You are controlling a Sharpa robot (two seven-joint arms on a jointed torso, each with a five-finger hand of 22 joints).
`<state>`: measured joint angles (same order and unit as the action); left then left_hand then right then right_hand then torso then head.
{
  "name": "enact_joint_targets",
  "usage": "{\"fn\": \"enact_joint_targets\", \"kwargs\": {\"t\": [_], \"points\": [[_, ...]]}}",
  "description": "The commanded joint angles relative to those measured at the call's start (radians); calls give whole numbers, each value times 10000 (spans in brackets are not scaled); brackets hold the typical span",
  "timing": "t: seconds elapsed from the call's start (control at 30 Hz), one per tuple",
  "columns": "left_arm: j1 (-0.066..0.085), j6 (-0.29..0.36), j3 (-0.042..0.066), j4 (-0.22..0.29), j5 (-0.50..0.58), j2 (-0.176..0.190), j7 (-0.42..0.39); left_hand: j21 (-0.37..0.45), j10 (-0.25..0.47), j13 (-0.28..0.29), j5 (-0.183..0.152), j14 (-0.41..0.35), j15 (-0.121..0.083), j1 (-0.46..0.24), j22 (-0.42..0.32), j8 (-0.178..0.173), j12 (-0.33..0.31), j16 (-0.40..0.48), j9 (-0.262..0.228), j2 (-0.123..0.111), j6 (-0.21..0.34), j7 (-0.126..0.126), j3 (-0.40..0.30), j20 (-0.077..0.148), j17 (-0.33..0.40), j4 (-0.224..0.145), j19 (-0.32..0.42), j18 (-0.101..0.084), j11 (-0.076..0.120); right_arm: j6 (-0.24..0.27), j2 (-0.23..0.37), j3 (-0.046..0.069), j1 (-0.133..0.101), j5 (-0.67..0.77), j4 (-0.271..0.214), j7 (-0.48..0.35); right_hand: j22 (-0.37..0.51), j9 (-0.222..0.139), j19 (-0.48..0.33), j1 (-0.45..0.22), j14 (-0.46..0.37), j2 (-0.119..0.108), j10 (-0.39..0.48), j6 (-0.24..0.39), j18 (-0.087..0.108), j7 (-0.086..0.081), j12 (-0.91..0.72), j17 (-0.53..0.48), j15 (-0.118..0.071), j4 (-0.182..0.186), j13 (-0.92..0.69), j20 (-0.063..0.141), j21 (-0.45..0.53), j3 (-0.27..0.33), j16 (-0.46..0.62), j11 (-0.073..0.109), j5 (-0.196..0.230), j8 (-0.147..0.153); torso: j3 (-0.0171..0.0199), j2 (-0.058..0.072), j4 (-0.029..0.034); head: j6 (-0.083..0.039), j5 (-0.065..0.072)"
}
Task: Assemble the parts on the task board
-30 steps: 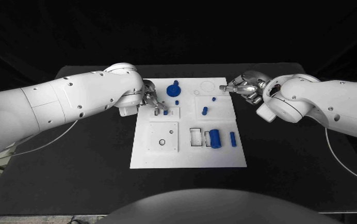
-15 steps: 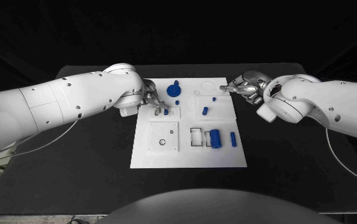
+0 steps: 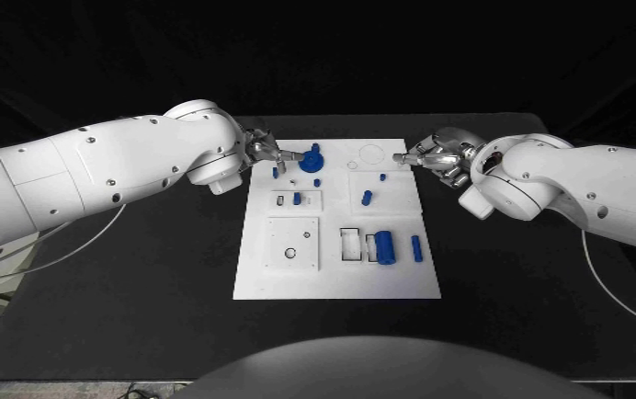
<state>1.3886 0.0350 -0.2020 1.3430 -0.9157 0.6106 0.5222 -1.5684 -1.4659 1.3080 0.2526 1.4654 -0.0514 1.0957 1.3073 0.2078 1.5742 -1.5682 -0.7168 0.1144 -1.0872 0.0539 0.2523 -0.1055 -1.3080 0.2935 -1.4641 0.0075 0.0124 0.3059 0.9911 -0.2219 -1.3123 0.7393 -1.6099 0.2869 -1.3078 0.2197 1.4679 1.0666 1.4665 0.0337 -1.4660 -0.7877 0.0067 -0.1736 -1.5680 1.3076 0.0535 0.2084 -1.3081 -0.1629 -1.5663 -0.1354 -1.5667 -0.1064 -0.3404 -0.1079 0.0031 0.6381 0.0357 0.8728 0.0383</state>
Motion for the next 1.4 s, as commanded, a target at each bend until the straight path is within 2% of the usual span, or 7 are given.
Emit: {"fn": "enact_joint_targets", "kwargs": {"t": [0.03, 0.2, 0.57, 0.77, 0.97, 1.17, 1.4], "points": [[68, -19, 24, -81, 120, -1, -177, -24, -1049, 2628, -32, 1054, 128, 210, 2635, -59, -34, -26, -55, 32, 280, 69, 18, 78, -2628, -29, -1067, -75, -147, -125, -14, -3, 12, 59, 9, -20, -2630, 18, 1029, 98, 1043, 17, -1048, -8, -67, -83, -28, 2632, 94, -5, -2627, -70, -45, 66, -41, -70, 9, -61, -4, 9, -5, -2, -15], [109, -678, -30, -424, -208, -126, 88, -24, -1049, 2628, -24, 1054, 164, 580, 2635, -7, -34, -26, -173, 238, 489, 108, -88, 46, -2628, -26, -1067, -75, -189, -142, -19, -4, 17, 59, 9, -14, -2630, 18, 1029, 98, 1043, 17, -1048, -8, -67, -83, -28, 2632, 94, -5, -2627, -70, -45, 66, -41, -70, 9, -61, -7, 20, -13, -2, -11], [103, -1586, -105, -1376, -1687, -704, 479, -24, -1049, 2628, -189, 1054, 162, 513, 2635, 156, -34, -26, -303, 165, 402, 80, 83, -12, -2628, -6, -1067, -75, -170, -180, -33, -5, 20, 59, 8, -1, -2630, 18, 1029, 98, 1043, 17, -1048, -8, -67, -83, -28, 2632, 94, -5, -2627, -70, -45, 66, -41, -70, 9, -61, -8, 19, -19, -2, -41], [76, -1588, -112, -1768, -2124, -915, 441, -24, -1049, 2628, -323, 1054, 147, 442, 2635, 234, -34, -26, -366, 184, 350, 58, 164, -44, -2628, -8, -1067, -75, -151, -185, -21, -5, 21, 59, 9, 12, -2630, 18, 1029, 98, 1043, 17, -1048, -8, -67, -83, -28, 2632, 94, -5, -2627, -70, -45, 66, -41, -70, 9, -61, -11, 26, -10, -2, -13], [69, -1437, -111, -1839, -2207, -915, 338, -24, -1049, 2628, -412, 1054, 131, 335, 2635, 312, -34, -26, -434, 209, 298, 38, 252, -73, -2628, -2, -1067, -75, -132, -184, -3, -5, 24, 59, 9, 21, -2630, 18, 1029, 98, 1043, 17, -1048, -8, -67, -83, -28, 2632, 94, -5, -2627, -70, -45, 66, -41, -70, 9, -61, -5, 28, 8, -2, 26], [68, -1592, -112, -1974, -2203, -947, 411, -24, -1049, 2628, -454, 1054, 117, 265, 2635, 371, -34, -26, -491, 217, 266, 22, 312, -91, -2628, -3, -1067, -75, -118, -184, -15, -6, 26, 59, 4, 17, -2630, 18, 1029, 98, 1043, 17, -1048, -8, -67, -83, -28, 2632, 94, -5, -2627, -70, -45, 66, -41, -70, 9, -61, -4, 21, -3, -2, -9], [-36, -1826, -115, -2480, -2217, -1221, 409, -24, -1049, 2628, -939, 1054, 96, 185, 2635, 454, -34, -26, -621, 276, 318, 10, 440, -138, -2628, -22, -1067, -75, -100, -194, -29, -6, 26, 59, -3, 15, -2630, 18, 1029, 98, 1043, 17, -1048, -8, -67, -83, -28, 2632, 94, -5, -2627, -70, -45, 66, -41, -70, 9, -61, -11, 19, -14, -2, -27]]}}
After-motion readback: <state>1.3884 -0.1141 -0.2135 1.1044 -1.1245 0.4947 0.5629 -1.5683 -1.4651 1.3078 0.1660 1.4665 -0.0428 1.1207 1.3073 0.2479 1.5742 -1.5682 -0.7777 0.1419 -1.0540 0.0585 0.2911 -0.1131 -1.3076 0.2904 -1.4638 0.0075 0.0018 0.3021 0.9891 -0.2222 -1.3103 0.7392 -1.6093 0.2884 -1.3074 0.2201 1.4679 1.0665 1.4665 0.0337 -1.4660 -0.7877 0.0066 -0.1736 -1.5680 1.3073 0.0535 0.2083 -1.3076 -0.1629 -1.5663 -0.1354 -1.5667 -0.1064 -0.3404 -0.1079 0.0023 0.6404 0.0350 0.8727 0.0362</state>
